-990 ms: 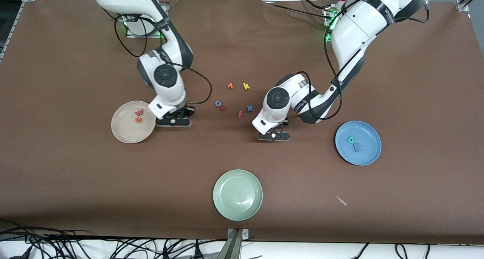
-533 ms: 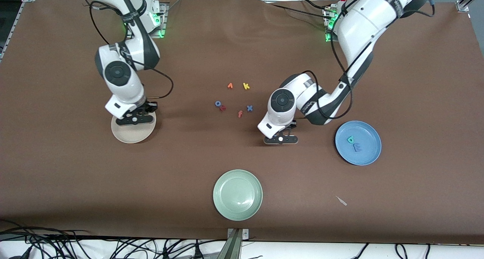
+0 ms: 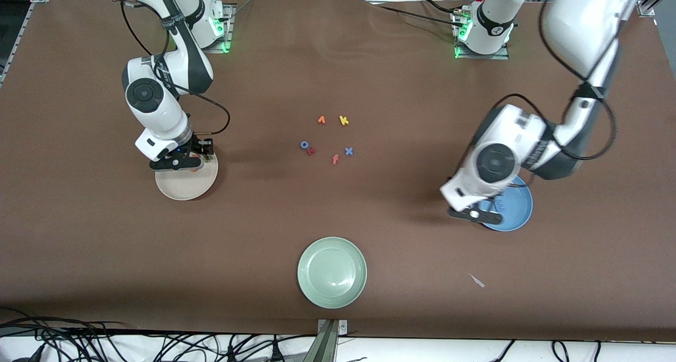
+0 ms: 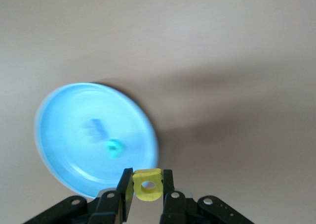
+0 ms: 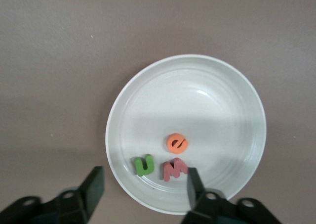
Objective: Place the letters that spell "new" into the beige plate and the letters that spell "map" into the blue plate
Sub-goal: 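Place the green n on the cream plate while the left drops yellow letter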
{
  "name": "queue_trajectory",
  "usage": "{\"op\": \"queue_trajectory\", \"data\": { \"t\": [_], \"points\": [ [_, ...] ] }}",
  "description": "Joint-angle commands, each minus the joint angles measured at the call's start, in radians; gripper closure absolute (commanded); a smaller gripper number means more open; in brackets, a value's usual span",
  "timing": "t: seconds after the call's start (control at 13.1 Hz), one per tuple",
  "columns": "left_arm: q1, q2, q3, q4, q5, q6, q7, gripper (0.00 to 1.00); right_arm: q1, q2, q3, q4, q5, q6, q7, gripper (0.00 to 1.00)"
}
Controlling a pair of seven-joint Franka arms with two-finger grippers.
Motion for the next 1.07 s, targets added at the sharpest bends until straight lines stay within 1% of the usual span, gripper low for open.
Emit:
{"op": "queue_trajectory", "data": {
  "t": [0.0, 0.15, 0.23, 0.3, 0.38, 0.61, 0.76, 0.84, 0.91, 0.99],
  "points": [
    [0.121, -0.027, -0.032, -0.094, -0.009, 0.015, 0.103, 0.9, 0.004, -0.02, -0.001, 0.124, 0.027, -0.168, -0.02, 0.01],
    [0.159, -0.027, -0.044, -0.172, -0.009, 0.058, 0.103, 0.89, 0.004, -0.018, -0.001, 0.254, 0.057, -0.308, -0.025, 0.01],
    [0.17, -0.025, -0.044, -0.193, -0.009, 0.084, 0.101, 0.73, 0.004, -0.018, -0.001, 0.307, 0.065, -0.36, -0.028, 0.01],
    [0.189, -0.016, -0.044, -0.199, -0.009, 0.099, 0.101, 0.29, 0.004, -0.02, -0.001, 0.353, 0.065, -0.402, -0.029, 0.01],
    [0.189, -0.016, -0.044, -0.194, -0.009, 0.101, 0.1, 0.0, 0.004, -0.02, -0.006, 0.397, 0.065, -0.446, -0.032, 0.01],
    [0.183, -0.047, -0.067, -0.162, -0.009, 0.087, 0.092, 0.0, 0.001, -0.023, -0.033, 0.535, 0.073, -0.59, -0.095, 0.01],
    [0.181, -0.093, -0.095, -0.127, -0.011, 0.038, 0.095, 0.0, -0.01, -0.023, -0.035, 0.612, 0.108, -0.666, -0.126, 0.01],
    [0.183, -0.106, -0.113, -0.093, -0.011, -0.023, 0.098, 0.0, -0.023, -0.033, -0.034, 0.624, 0.122, -0.681, -0.141, 0.01],
    [0.183, -0.116, -0.148, -0.04, -0.018, -0.102, 0.098, 0.0, -0.06, -0.052, -0.024, 0.623, 0.128, -0.684, -0.156, 0.01],
    [0.186, -0.12, -0.177, 0.021, -0.02, -0.175, 0.097, 0.0, -0.117, -0.07, 0.018, 0.623, 0.134, -0.703, -0.19, 0.01]
  ]
}}
